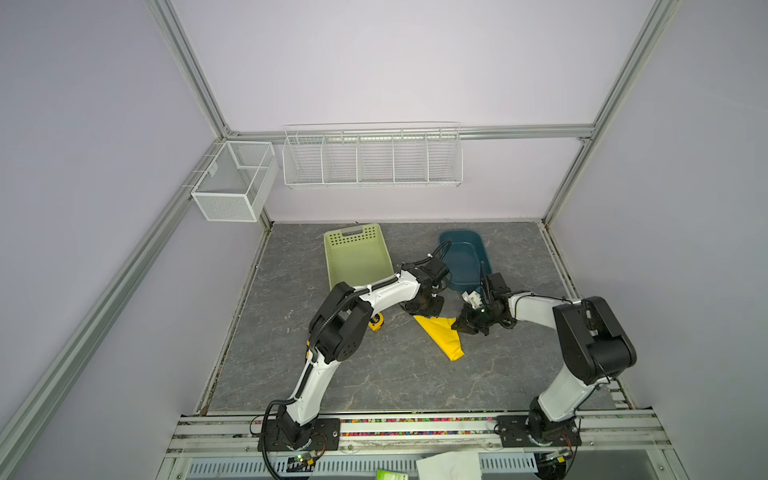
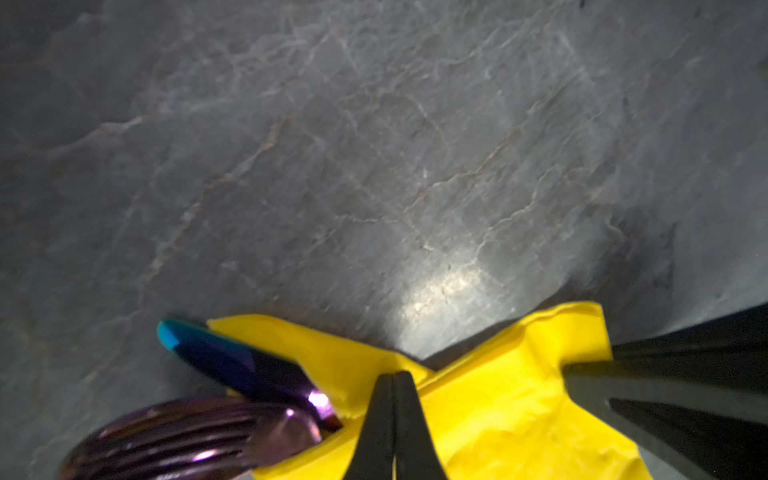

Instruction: Place the utensils on the paper napkin and roll it up

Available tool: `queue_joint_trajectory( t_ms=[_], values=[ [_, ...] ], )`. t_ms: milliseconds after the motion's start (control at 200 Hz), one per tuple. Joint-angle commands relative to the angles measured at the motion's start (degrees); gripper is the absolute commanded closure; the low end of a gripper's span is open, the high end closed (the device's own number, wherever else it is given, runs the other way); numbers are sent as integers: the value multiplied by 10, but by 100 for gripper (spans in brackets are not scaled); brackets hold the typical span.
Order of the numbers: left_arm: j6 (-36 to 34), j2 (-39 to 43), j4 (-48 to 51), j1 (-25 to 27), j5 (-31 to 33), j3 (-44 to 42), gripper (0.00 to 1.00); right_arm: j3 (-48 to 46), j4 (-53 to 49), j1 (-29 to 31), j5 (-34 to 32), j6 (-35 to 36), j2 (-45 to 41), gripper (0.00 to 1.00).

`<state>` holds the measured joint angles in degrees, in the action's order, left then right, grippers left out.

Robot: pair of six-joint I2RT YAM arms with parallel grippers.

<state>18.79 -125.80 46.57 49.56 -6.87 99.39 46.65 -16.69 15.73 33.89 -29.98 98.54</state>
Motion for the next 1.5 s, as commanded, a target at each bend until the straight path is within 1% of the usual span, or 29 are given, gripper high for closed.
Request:
queue_joint_trajectory(
  t_ms=[0,170,310,485,650,980,1105,1230,1280,1320,1375,1495],
  values=[
    [-10,47,57,2,6,43,100,-13,-5,-3,-25,12,18,93],
    [2,76,68,10,-19,37,98,-13,-5,-4,-24,11,20,93],
    [29,81,32,18,-54,-8,100,-12,-5,-4,-24,10,23,93],
    [56,74,-17,20,-77,-66,100,-12,-5,-3,-22,5,23,93],
    [65,53,-45,21,-75,-81,100,-12,-5,-4,-22,5,23,93],
    [58,21,-42,21,-56,-78,100,-9,-20,-4,-23,5,10,93],
    [55,17,-40,20,-52,-84,100,6,-56,-6,-30,8,-16,88],
    [54,18,-43,20,-51,-90,100,13,-101,-6,-45,-1,-79,77],
    [55,19,-45,20,-52,-93,100,10,-120,-6,-48,-5,-103,74],
    [56,19,-48,20,-54,-94,100,4,-129,-6,-42,-12,-122,73],
    [57,18,-50,20,-56,-96,100,-14,-119,-5,-13,-29,-148,73],
    [56,18,-52,20,-57,-97,100,-61,-75,5,71,-66,-183,81]
  ],
)
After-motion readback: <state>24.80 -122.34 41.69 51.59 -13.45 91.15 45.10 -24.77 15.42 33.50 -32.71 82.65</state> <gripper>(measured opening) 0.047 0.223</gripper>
